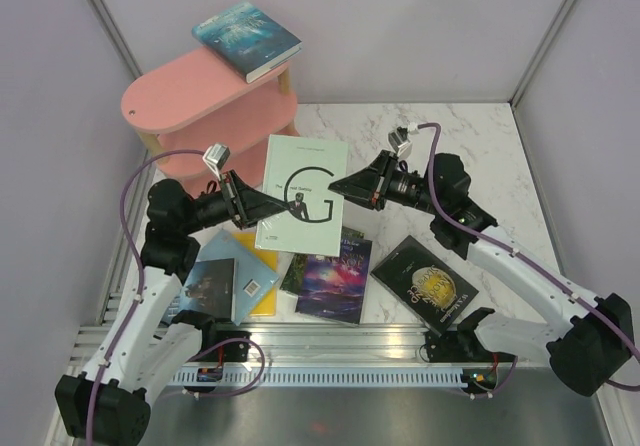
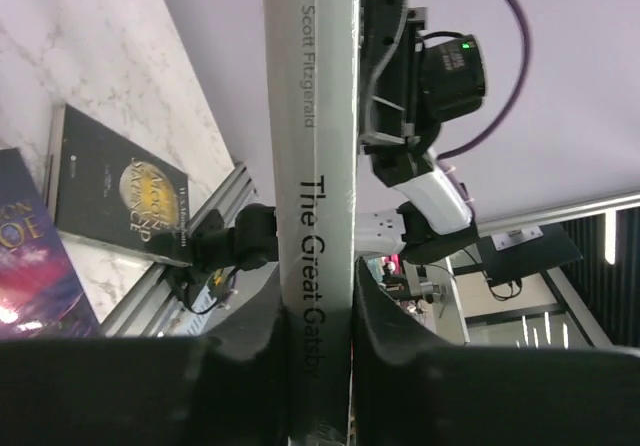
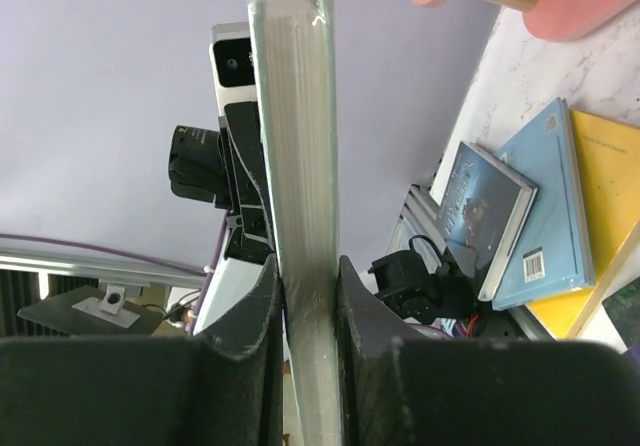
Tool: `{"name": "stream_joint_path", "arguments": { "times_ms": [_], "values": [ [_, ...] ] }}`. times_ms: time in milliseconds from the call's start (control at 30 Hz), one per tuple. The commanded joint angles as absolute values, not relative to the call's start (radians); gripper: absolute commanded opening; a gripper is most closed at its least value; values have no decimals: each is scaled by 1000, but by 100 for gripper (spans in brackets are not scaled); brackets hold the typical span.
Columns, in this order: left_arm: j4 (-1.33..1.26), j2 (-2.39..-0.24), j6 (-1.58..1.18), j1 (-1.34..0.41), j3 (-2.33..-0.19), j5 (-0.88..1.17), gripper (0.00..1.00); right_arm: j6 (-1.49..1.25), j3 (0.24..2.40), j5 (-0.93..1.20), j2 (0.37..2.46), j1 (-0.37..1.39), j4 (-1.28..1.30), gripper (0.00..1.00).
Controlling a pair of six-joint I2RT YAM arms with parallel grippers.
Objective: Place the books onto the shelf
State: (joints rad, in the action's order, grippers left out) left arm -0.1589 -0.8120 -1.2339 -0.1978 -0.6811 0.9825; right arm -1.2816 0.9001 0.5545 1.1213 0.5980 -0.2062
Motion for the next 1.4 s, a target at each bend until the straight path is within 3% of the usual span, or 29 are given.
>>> {"name": "stream_joint_path", "arguments": {
  "times_ms": [0,33,100,133,167,233,267,600,800,1067,1200,1300,1367],
  "values": [
    [-307,-805,-1307,-193,-683,1025,15,-1376,905,607,1129,597,-463,0],
    [-322,-807,-1316,-195,-683,1028,2,-1376,902,609,1137,595,-469,0],
    [-344,-810,-1330,-196,-684,1019,2,-1374,903,601,1161,595,-474,0],
    [-338,-810,-1331,-196,-683,1009,2,-1373,905,591,1169,595,-463,5],
    [-300,-808,-1330,-196,-683,994,2,-1370,911,583,1176,594,-457,28],
    [-214,-781,-1309,-195,-687,898,2,-1374,910,557,1187,594,-448,94],
    [-180,-770,-1307,-195,-695,852,2,-1382,891,548,1187,597,-449,98],
    [-6,-880,-1316,-193,-923,569,2,-1522,660,292,996,701,-465,98],
    [-6,-911,-1347,-195,-917,517,2,-1519,701,138,1043,808,-442,98],
    [-8,-902,-1374,-195,-894,483,2,-1514,850,106,1201,813,-462,95],
    [-6,-896,-1388,-195,-881,465,2,-1529,890,90,1278,813,-521,74],
    [-6,-885,-1388,-193,-867,453,2,-1537,939,106,1330,813,-560,48],
    [31,-881,-1379,-195,-867,442,2,-1536,980,107,1356,813,-560,37]
  ]
}}
